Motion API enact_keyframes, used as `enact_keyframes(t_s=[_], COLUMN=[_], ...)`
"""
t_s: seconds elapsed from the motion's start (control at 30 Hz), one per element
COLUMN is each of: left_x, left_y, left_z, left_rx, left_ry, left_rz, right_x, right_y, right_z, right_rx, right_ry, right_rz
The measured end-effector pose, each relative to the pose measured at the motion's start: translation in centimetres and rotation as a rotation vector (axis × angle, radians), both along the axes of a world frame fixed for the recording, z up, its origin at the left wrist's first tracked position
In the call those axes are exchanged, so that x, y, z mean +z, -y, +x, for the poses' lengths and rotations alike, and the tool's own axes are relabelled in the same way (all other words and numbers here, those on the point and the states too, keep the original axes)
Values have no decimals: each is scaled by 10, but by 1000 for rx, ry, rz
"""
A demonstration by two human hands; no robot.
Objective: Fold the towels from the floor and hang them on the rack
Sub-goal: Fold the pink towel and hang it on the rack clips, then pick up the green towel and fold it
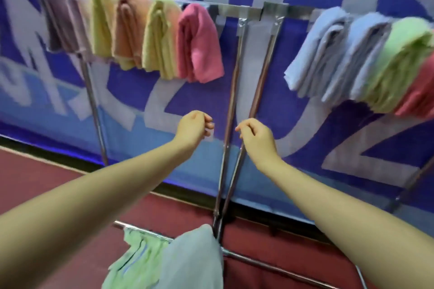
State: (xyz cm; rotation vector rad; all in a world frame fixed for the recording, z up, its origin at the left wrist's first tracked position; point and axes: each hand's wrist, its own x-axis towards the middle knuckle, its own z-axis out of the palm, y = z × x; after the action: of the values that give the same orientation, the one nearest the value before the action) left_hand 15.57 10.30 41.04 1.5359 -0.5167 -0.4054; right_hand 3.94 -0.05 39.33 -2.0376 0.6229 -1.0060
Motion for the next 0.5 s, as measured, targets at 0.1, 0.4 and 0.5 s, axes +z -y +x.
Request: enact_keyframes(t_s=[0.1,0.4,0.5], left_x=[-46,-236,-302], left_y=[-49,-152,-174], left_z=[44,142,150], left_rx=[41,194,212], left_ry=[2,-256,-315], left_rz=[118,472,575], right_x=[-56,-235,-298], right_y=[-42,-126,-139], right_z=[58,157,165], right_rx=[94,167,170], right_ry=[-129,-499,-623], right_rz=[106,490,607])
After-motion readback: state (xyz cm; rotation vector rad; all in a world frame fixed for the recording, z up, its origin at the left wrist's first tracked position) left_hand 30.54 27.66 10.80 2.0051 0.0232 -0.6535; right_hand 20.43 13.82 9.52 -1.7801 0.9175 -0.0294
